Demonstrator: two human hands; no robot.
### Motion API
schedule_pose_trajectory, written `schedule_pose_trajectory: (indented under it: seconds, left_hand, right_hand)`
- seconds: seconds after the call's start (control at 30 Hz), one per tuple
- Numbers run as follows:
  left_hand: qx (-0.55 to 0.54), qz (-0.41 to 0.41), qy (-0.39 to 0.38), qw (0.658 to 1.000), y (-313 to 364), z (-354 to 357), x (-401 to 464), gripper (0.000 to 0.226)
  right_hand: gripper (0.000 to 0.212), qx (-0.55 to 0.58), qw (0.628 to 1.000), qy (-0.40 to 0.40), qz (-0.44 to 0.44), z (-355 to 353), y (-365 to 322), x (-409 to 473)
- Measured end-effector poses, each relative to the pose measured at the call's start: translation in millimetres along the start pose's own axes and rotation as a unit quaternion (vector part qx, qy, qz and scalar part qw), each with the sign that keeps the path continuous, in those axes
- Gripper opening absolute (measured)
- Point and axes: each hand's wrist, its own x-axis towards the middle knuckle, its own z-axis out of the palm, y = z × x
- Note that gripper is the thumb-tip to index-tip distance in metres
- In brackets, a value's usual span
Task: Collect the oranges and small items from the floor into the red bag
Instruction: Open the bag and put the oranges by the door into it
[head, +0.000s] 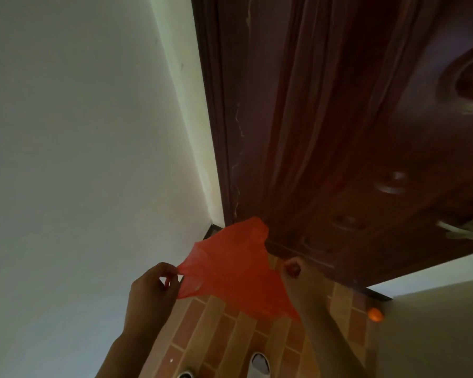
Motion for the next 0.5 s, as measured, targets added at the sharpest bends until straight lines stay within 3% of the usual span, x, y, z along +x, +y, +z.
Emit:
schedule_pose_trajectory:
  seconds: [0.3, 0.5]
  left_hand:
    - [-0.008, 0.018, -0.037, 0.999, -54.2, -14.7, 66.6, 0.037]
    - [0.012, 0.035, -0.083, 0.996, -118.8, -14.5, 119.3, 0.044]
  right_hand:
    - [0.015, -0.033, 0.998, 0.039, 0.048, 42.3, -21.5, 1.3]
    - [0.026, -0.02, 0.989, 0.086, 0.119, 82.4, -25.4, -4.2]
